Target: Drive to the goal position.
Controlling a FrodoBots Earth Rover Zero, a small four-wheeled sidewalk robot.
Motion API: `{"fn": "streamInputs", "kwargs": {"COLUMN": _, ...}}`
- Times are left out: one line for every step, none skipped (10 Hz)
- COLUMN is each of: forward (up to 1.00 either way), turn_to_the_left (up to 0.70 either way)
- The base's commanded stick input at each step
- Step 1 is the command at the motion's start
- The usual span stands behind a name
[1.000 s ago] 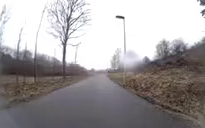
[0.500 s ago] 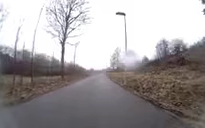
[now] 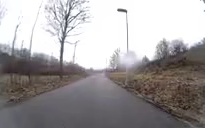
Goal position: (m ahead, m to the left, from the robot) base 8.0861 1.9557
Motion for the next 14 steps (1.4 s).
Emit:
{"fn": "streamInputs", "kwargs": {"forward": 0.7, "turn_to_the_left": 0.0}}
{"fn": "streamInputs", "kwargs": {"forward": 0.7, "turn_to_the_left": 0.0}}
{"fn": "streamInputs", "kwargs": {"forward": 0.7, "turn_to_the_left": 0.0}}
{"fn": "streamInputs", "kwargs": {"forward": 0.7, "turn_to_the_left": 0.0}}
{"fn": "streamInputs", "kwargs": {"forward": 0.7, "turn_to_the_left": 0.0}}
{"fn": "streamInputs", "kwargs": {"forward": 0.7, "turn_to_the_left": 0.0}}
{"fn": "streamInputs", "kwargs": {"forward": 0.7, "turn_to_the_left": 0.0}}
{"fn": "streamInputs", "kwargs": {"forward": 0.7, "turn_to_the_left": 0.0}}
{"fn": "streamInputs", "kwargs": {"forward": 0.7, "turn_to_the_left": 0.0}}
{"fn": "streamInputs", "kwargs": {"forward": 0.7, "turn_to_the_left": 0.0}}
{"fn": "streamInputs", "kwargs": {"forward": 0.7, "turn_to_the_left": 0.0}}
{"fn": "streamInputs", "kwargs": {"forward": 0.7, "turn_to_the_left": 0.0}}
{"fn": "streamInputs", "kwargs": {"forward": 0.7, "turn_to_the_left": 0.0}}
{"fn": "streamInputs", "kwargs": {"forward": 0.7, "turn_to_the_left": 0.0}}
